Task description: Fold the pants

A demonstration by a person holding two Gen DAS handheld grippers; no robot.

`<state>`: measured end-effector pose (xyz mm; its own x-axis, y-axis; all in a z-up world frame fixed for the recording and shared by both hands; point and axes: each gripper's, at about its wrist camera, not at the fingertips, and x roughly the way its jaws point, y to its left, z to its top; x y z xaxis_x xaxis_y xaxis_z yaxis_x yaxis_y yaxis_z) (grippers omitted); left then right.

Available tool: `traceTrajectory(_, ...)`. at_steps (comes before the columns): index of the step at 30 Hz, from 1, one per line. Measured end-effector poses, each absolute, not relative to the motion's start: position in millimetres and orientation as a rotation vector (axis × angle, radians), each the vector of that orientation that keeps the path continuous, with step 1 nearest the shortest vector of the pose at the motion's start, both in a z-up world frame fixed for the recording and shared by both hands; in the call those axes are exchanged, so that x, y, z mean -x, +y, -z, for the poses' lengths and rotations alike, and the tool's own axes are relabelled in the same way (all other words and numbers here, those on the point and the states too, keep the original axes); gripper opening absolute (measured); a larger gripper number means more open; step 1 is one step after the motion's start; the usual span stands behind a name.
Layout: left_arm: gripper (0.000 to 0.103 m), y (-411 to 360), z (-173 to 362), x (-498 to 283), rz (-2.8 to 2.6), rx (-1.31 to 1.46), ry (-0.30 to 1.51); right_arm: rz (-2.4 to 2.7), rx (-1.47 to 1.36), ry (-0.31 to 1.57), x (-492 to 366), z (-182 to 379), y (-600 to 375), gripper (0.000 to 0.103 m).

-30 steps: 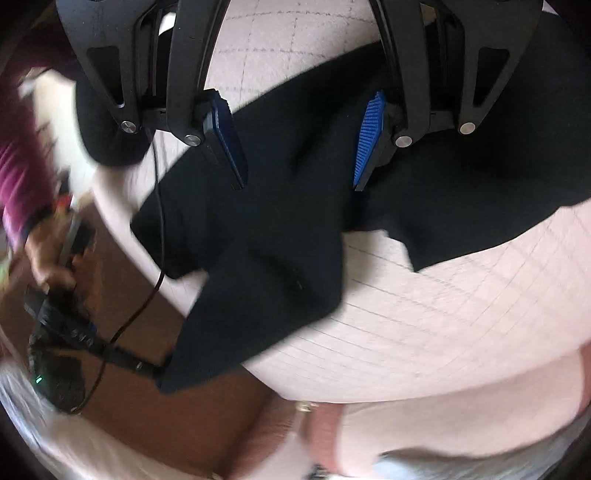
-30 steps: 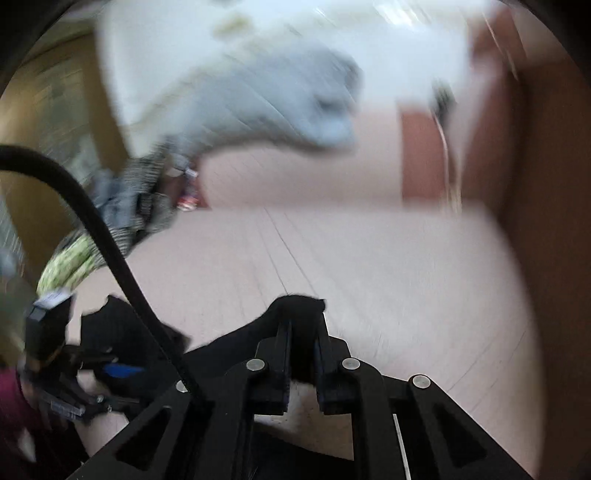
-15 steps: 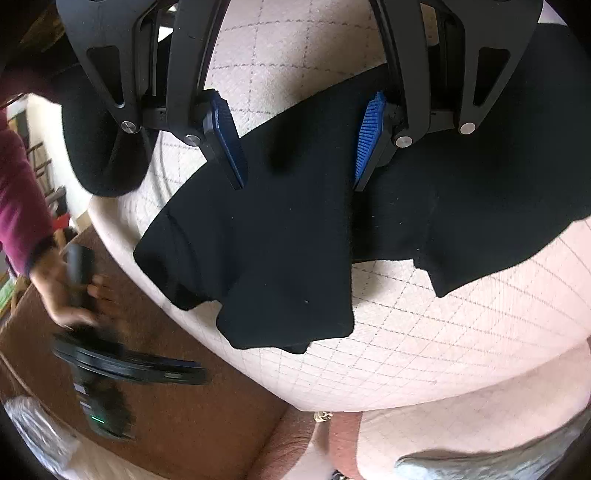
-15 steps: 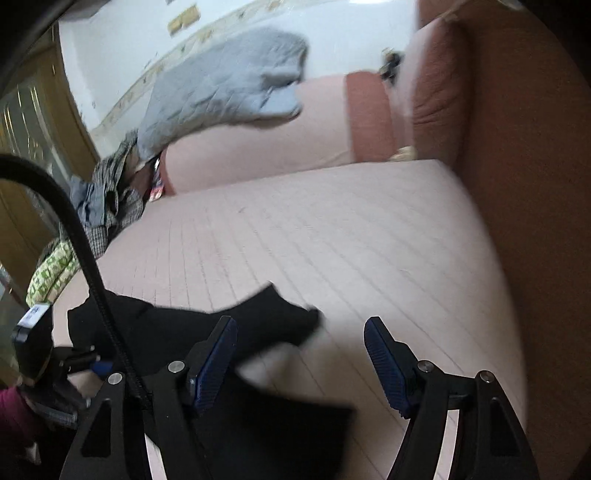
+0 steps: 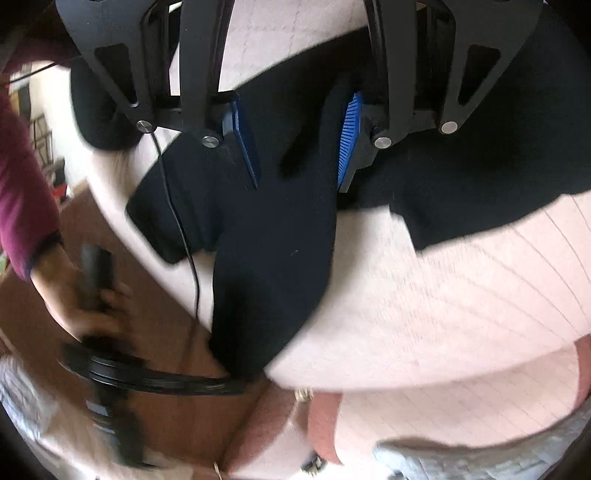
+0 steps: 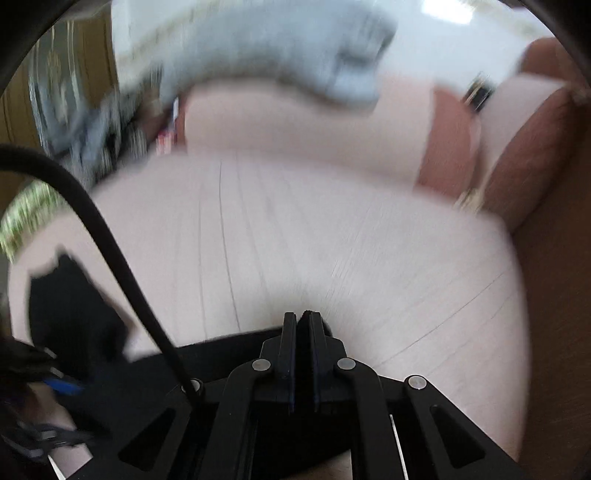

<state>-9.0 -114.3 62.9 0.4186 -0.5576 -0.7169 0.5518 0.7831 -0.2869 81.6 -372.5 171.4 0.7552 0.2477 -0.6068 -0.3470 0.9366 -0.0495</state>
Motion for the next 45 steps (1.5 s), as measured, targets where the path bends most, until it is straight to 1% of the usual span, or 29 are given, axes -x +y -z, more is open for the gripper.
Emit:
traceTrajectory(2, 0.040, -114, -73, 18, 0.708, 0.036, 0.846, -0.324, 0.153, 0.528, -39, -196, -394, 0.005)
traceTrajectory(5, 0.040, -119, -70, 34, 0.737, 0.016, 0.847, -0.325, 0.194, 0.482, 28, -192, -420, 0.005)
traceTrajectory(7, 0.040, -124, -56, 44, 0.742, -0.019, 0.893, -0.342, 0.214, 0.559, 66, -161, -436, 0.005)
traceTrajectory(11, 0.040, -129, -33, 54, 0.737, -0.018, 0.970, -0.270, 0.257, 0.822, 97, -76, -458, 0.005)
traceTrajectory(13, 0.040, -125, -37, 58, 0.739, -0.005, 0.972, -0.255, 0.178, 0.846, 107, -71, -472, 0.005)
traceTrajectory(14, 0.040, -121, -42, 60, 0.742, 0.004, 0.972, -0.251, 0.130, 0.827, 114, -75, -480, 0.008)
traceTrajectory(16, 0.040, -115, -48, 63, 0.742, 0.012, 0.964, -0.234, 0.000, 0.755, 121, -89, -499, 0.022)
traceTrajectory(17, 0.040, -111, -50, 64, 0.741, 0.013, 0.961, -0.227, -0.057, 0.728, 123, -94, -505, 0.044)
traceTrajectory(18, 0.040, -106, -53, 65, 0.733, 0.019, 0.955, -0.223, -0.126, 0.701, 126, -97, -511, 0.060)
traceTrajectory(19, 0.040, -103, -53, 64, 0.726, 0.023, 0.954, -0.236, -0.189, 0.693, 124, -99, -514, 0.061)
traceTrajectory(21, 0.040, -95, -53, 63, 0.698, 0.041, 0.953, -0.250, -0.273, 0.738, 115, -93, -512, 0.061)
traceTrajectory(25, 0.040, -75, -52, 69, 0.657, 0.085, 0.958, -0.220, -0.323, 0.862, 83, -70, -504, 0.060)
traceTrajectory(26, 0.040, -72, -52, 70, 0.648, 0.088, 0.957, -0.226, -0.306, 0.872, 79, -67, -499, 0.043)
traceTrajectory(27, 0.040, -65, -52, 71, 0.629, 0.093, 0.957, -0.236, -0.286, 0.871, 79, -67, -494, 0.014)
traceTrajectory(28, 0.040, -59, -53, 72, 0.614, 0.097, 0.957, -0.242, -0.242, 0.854, 82, -72, -486, 0.009)
traceTrajectory(30, 0.040, -43, -55, 73, 0.579, 0.119, 0.950, -0.276, -0.202, 0.794, 91, -89, -473, 0.007)
traceTrajectory(34, 0.040, -13, -63, 72, 0.530, 0.186, 0.909, -0.370, -0.333, 0.726, 106, -109, -479, 0.007)
traceTrajectory(37, 0.040, 3, -59, 65, 0.473, 0.231, 0.911, -0.350, -0.356, 0.776, 109, -94, -490, 0.007)
traceTrajectory(40, 0.040, 9, -54, 61, 0.450, 0.257, 0.924, -0.253, -0.306, 0.940, 94, -52, -488, 0.007)
traceTrajectory(42, 0.040, 10, -52, 63, 0.448, 0.260, 0.931, -0.246, -0.326, 0.921, 98, -49, -488, 0.007)
traceTrajectory(45, 0.040, 14, -56, 66, 0.471, 0.247, 0.928, -0.309, -0.438, 0.849, 111, -68, -494, 0.007)
